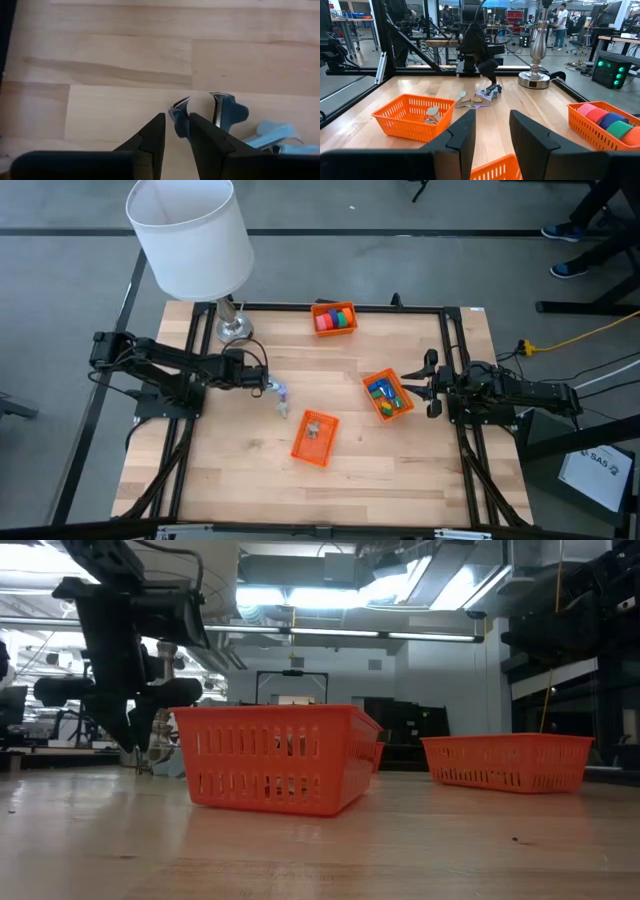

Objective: Pick and place Stapler, Stapler remover, tape
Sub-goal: Put the black staple remover into the bottom orange bin, then put the blue staple remover into the bottom orange bin

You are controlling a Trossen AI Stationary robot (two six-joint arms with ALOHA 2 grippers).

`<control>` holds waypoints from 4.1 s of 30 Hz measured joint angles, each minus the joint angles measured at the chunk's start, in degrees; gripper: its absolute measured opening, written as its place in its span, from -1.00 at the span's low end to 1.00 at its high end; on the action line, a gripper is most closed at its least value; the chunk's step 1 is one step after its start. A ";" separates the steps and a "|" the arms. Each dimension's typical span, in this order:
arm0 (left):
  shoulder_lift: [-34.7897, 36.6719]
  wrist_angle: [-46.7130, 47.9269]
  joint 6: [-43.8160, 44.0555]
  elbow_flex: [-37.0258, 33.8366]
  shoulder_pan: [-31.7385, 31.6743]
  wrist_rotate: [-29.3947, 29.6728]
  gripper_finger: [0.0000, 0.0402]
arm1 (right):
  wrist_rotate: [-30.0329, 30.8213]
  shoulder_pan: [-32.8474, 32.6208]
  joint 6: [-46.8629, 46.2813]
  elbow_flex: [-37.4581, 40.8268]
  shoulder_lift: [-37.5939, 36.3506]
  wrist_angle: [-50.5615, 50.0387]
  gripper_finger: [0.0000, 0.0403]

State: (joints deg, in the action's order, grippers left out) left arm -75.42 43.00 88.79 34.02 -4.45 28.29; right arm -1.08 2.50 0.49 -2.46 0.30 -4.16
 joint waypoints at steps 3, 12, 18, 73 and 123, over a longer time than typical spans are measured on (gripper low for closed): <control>0.00 0.00 -0.65 0.00 -0.85 -0.64 -0.60 | 0.00 0.00 0.00 0.00 0.00 0.00 -0.38; -0.13 0.00 -1.55 0.00 -1.94 -2.77 -0.60 | 0.00 0.00 0.00 0.00 0.00 0.00 -0.38; -2.51 -0.97 -1.11 0.17 -2.62 -1.42 -0.73 | 0.00 0.00 0.00 0.00 0.00 0.00 -0.38; -8.65 -37.65 -68.18 23.76 22.37 1.84 -0.99 | 0.00 0.02 0.00 0.00 0.00 0.00 -0.38; -15.89 -37.48 -70.04 23.78 16.17 -16.28 -0.45 | 0.00 0.01 0.00 0.00 0.00 0.00 -0.38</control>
State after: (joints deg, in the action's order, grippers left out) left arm -91.31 5.52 18.75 57.80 11.72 12.01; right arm -1.08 2.51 0.49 -2.46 0.30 -4.16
